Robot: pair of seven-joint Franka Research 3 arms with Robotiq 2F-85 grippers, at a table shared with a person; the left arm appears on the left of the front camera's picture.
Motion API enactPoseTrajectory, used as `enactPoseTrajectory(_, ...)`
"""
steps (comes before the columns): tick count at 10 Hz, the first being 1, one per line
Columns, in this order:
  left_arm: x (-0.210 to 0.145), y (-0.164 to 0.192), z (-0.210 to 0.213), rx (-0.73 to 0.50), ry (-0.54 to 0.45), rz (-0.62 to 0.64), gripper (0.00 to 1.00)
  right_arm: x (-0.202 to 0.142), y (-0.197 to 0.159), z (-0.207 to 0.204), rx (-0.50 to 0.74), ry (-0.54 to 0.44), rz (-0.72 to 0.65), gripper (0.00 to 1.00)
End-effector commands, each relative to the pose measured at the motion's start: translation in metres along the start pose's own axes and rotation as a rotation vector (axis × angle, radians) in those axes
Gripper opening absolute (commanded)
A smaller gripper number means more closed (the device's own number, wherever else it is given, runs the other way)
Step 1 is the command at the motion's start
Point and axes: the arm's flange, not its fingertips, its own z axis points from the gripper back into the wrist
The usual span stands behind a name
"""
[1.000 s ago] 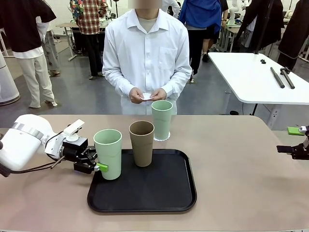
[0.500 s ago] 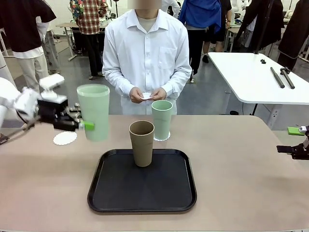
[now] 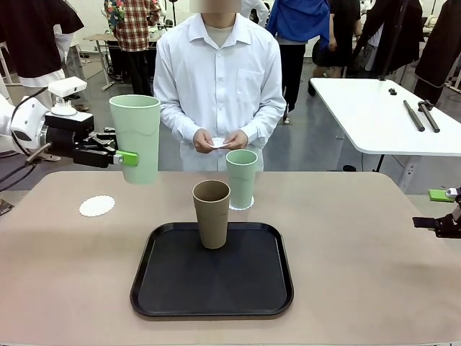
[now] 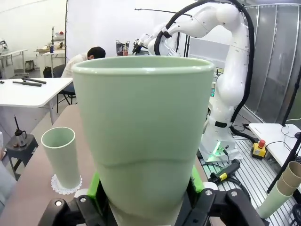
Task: Place coasters on the table and set cups on them.
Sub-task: Take one Reusable plastic cup from the Flat Tray and place it on a coaster set by the human.
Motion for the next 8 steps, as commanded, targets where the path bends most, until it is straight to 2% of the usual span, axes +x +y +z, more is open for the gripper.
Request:
enactPoseTrajectory(1,-0.001,0.000,0.003,0.007,-0.006,0.000,0.00,0.000,0.001,-0.001,0.008,0.001,0.002,1.00)
enactPoseTrajectory(2,-0.001,0.000,0.003,0.007,-0.006,0.000,0.00,0.000,0.001,-0.001,0.008,0.001,0.002,1.00)
enactPoseTrajectory(3,-0.002,0.000,0.001,0.003,0.000,0.004,0.83,0.000,0.001,-0.001,0.008,0.001,0.002,1.00)
enactPoseTrajectory(5,-0.022,0.071,0.059,0.056,-0.052,0.020,0.83,0.000,0.001,-0.001,0.008,0.001,0.002,1.00)
enactPoseTrajectory(8,-0.061,0.104,0.132,0.161,-0.060,0.020,0.83,0.000,0.001,-0.001,0.008,0.001,0.002,1.00)
